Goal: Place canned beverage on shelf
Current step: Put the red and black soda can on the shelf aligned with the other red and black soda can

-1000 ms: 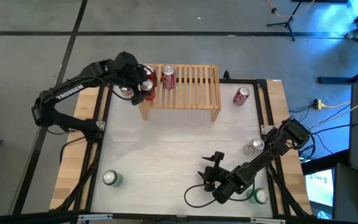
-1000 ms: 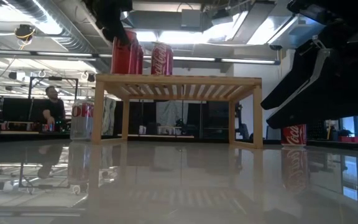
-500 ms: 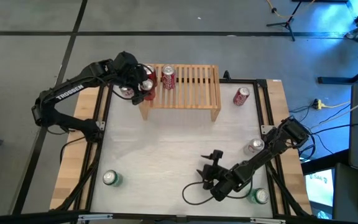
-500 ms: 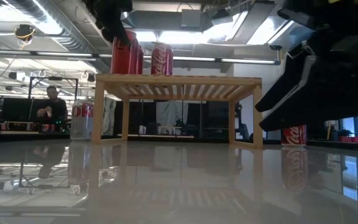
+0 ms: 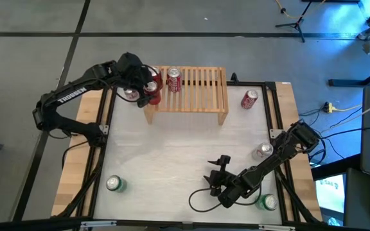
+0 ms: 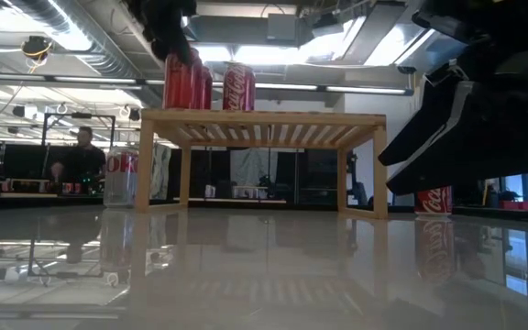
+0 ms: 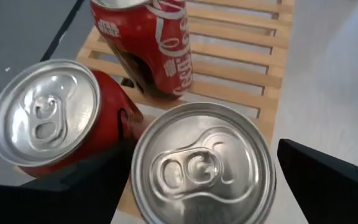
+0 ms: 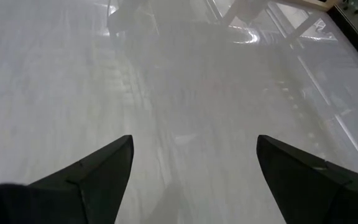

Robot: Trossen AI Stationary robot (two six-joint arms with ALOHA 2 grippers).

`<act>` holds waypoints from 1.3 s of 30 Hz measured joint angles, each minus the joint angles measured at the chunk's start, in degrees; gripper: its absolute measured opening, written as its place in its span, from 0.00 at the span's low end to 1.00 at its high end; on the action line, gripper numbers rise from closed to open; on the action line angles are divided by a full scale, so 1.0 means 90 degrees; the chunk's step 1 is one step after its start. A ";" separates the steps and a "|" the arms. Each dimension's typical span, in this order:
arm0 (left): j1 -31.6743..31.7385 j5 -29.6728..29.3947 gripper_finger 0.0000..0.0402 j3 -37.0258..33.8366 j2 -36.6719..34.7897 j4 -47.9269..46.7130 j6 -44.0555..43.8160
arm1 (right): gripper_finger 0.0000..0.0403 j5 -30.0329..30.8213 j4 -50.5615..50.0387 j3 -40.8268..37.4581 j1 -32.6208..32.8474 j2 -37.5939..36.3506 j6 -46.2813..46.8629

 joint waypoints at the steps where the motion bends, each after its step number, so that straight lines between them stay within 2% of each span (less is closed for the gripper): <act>1: 0.0000 -0.0007 0.97 0.0060 -0.0010 -0.0021 -0.0020 | 0.84 0.0000 0.0000 0.0000 0.0000 0.0000 0.0000; 11: -0.0115 0.0016 0.96 0.1035 -0.0035 -0.0387 -0.0355 | 0.84 -0.0198 0.0023 0.0018 0.0002 -0.0031 -0.0145; 17: -0.0390 -0.0005 0.97 0.1832 -0.0274 -0.0739 -0.0376 | 0.84 -0.0159 -0.1423 0.0413 0.0004 -0.0835 0.0067; 21: -0.0573 -0.0007 0.96 0.1855 -0.0767 -0.0731 -0.0608 | 0.84 -0.0102 -0.2731 0.0715 -0.0127 -0.1676 0.0379; 25: -0.0794 -0.0010 0.96 0.1451 -0.1350 -0.0730 -0.0880 | 0.84 -0.0034 -0.4169 0.0821 -0.0466 -0.2628 0.1163; 30: -0.1003 -0.0012 0.96 0.0533 -0.1959 -0.0287 -0.1333 | 0.84 -0.0040 -0.5588 0.0816 -0.1270 -0.3661 0.2294; 35: -0.1200 -0.0014 0.96 -0.0450 -0.2315 0.0428 -0.1521 | 0.84 -0.0573 -0.5489 0.0816 -0.2123 -0.4314 0.1984; 39: -0.1286 -0.0002 0.96 -0.1159 -0.2342 0.1587 -0.1335 | 0.84 -0.1257 -0.5334 0.0814 -0.2727 -0.4379 0.1809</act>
